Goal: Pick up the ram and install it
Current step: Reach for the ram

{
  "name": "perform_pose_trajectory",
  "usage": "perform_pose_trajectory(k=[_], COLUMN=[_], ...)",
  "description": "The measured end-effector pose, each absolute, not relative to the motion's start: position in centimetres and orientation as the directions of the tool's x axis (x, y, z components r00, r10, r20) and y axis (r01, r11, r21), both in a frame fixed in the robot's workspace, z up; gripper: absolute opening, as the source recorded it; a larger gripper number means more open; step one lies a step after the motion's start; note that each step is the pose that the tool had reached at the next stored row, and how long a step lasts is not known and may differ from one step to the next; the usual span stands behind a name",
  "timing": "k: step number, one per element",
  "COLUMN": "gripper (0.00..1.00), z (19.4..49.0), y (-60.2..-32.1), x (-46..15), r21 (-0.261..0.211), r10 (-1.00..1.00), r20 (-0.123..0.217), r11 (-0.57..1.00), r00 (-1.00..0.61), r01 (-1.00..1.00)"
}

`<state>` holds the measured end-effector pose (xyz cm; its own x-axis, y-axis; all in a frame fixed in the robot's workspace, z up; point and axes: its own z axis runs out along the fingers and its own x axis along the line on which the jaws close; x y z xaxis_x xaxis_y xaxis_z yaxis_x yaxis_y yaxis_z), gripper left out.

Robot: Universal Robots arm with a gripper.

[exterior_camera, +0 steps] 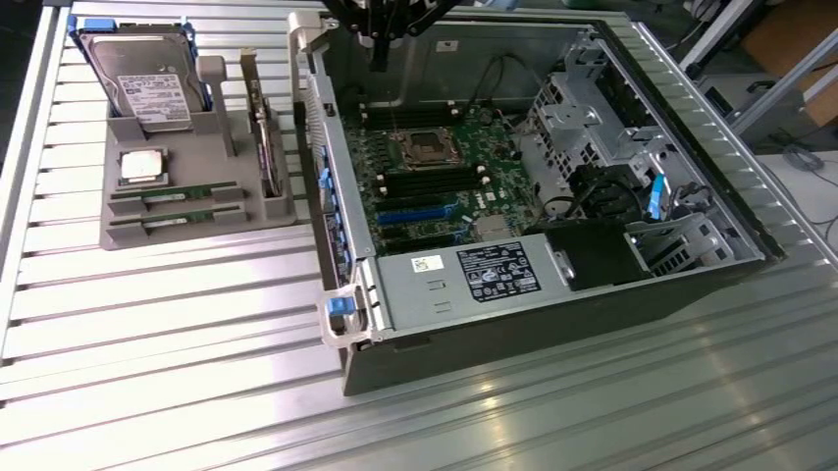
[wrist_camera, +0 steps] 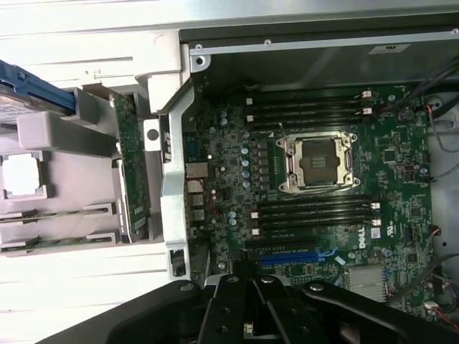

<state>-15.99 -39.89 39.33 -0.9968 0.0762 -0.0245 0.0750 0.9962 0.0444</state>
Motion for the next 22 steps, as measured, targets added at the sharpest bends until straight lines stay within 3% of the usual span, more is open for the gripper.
perform_pose_trajectory(k=[22], gripper=[0.11], z=[39.33], y=[-39.89], x=[-16.74], r21=[0.044], r10=[0.076], r20=[-0.024], r11=[0.996], r00=[-0.997], r01=[0.075])
